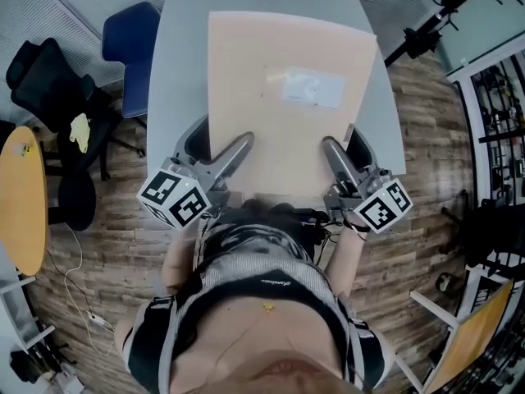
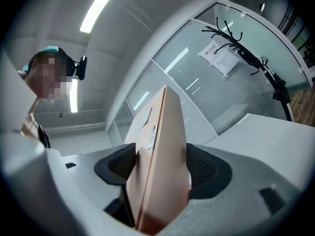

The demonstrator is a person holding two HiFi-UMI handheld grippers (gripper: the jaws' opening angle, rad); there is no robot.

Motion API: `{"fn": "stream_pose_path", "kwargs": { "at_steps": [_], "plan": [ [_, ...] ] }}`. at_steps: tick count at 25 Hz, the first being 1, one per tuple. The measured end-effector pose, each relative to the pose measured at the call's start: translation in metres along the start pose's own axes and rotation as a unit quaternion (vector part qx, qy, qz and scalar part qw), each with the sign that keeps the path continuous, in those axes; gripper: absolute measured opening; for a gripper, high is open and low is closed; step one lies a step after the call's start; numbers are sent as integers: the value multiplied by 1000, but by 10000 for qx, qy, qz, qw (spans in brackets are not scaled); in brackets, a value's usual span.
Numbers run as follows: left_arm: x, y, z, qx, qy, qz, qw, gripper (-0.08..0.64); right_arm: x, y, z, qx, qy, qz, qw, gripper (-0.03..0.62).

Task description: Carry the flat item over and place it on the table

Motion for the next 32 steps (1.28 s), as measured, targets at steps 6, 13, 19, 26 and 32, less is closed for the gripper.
{"fn": "stream_pose_path", "kwargs": {
  "at_steps": [6,13,19,26,32],
  "plan": [
    [11,1,-7,-141,18,-231,9996,371,7,3,13,205,21,-44,9998,299],
    [29,-2,-7,-178,227,-118,9995,371,19,20,34,232,158,-210,9994,296],
    [41,-4,-11,-214,355,-91,9991,371,30,29,49,277,218,-353,9988,298],
    [46,-4,-20,-213,296,-79,9993,371,37,29,51,308,175,-335,9988,299],
    [47,4,-20,-223,304,-238,9990,371,39,29,49,276,115,-308,9991,298]
  ]
}}
Point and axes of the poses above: the fingertips, and each gripper's own axes: x forward along the fingers, z to its right, y out of its top, the point moved 10 cm from there along -x, backward along the fingers, and after that the axes turned 11 degrees about x, right-handed, at the moved point
